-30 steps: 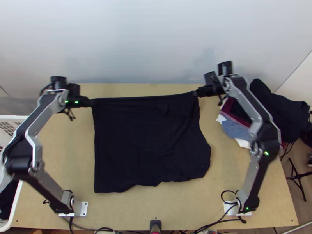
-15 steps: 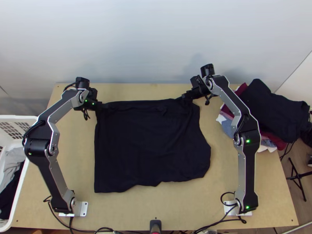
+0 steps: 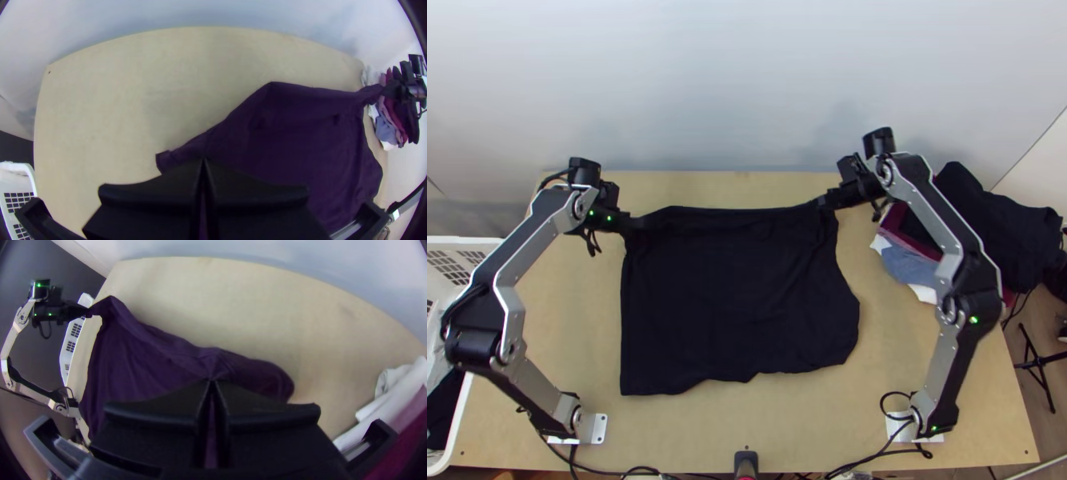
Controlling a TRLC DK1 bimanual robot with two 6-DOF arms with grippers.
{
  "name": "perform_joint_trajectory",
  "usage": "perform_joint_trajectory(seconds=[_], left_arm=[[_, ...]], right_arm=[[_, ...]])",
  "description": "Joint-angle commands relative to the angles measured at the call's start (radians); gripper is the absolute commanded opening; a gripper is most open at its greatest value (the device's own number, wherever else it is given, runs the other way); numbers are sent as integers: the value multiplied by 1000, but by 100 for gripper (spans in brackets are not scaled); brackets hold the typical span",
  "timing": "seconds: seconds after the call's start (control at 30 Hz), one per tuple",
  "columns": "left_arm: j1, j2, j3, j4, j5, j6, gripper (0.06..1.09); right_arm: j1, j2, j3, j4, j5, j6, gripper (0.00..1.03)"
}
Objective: Fold the t-shirt
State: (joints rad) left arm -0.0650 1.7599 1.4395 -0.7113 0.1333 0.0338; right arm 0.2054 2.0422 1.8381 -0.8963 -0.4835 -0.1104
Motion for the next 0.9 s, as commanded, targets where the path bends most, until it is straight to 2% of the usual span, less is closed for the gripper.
perform_joint_trajectory(seconds=[0.0, 0.23, 0.43, 0.8, 0.87], left_arm=[[-81, -135, -106, -39, 0, -6, 10], [-113, -247, -220, -68, 0, -6, 10], [-85, -303, -315, -70, -32, 28, 10], [-45, -355, -438, -34, -69, 83, 10], [-45, -356, -447, -24, -70, 84, 10]], right_arm=[[-27, -155, -208, -23, -17, -32, 3], [-67, -206, -319, -66, -32, -81, 3], [-38, -224, -404, -87, -46, -137, 3], [-29, -122, -445, -76, -46, -178, 4], [-29, -103, -447, -75, -46, -183, 9]])
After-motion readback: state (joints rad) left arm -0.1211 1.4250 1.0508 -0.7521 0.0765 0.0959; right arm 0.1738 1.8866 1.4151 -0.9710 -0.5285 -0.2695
